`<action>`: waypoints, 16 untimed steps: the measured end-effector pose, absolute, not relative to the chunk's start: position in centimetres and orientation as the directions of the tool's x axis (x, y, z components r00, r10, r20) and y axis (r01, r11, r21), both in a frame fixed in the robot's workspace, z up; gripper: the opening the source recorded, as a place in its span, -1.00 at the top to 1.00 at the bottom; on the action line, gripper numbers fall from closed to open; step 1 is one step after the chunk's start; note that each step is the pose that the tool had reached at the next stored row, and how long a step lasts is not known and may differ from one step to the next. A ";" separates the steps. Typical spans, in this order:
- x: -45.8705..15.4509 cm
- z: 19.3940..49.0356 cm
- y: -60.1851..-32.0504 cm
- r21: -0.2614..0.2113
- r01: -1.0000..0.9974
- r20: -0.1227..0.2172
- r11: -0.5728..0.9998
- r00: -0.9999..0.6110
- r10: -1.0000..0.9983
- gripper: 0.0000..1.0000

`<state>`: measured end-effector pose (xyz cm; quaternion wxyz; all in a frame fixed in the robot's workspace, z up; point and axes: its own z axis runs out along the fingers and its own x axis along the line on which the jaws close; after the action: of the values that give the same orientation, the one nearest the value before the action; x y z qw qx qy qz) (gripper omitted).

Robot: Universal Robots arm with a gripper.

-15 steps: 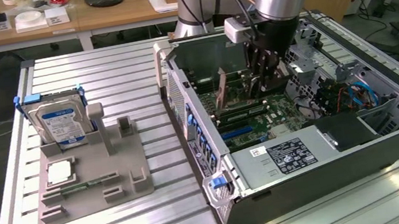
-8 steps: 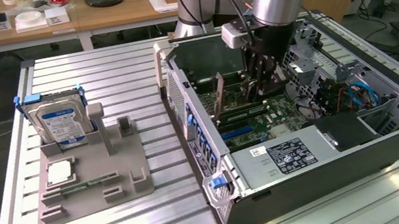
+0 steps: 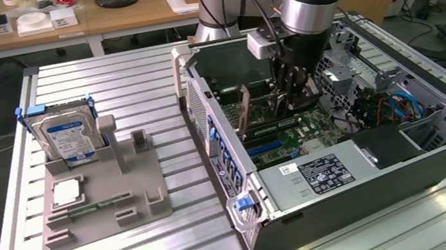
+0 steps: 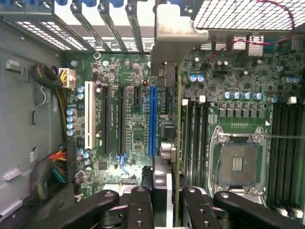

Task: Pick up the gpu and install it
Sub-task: 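Insert the gpu into the slot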

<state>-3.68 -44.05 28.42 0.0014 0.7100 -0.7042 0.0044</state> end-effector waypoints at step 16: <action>-4.2 26.8 -44.8 -0.021 -1.000 -0.013 -0.012 0.012 -1.000 0.44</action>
<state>-4.22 -44.78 26.76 -0.0122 0.7113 -0.7028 0.0028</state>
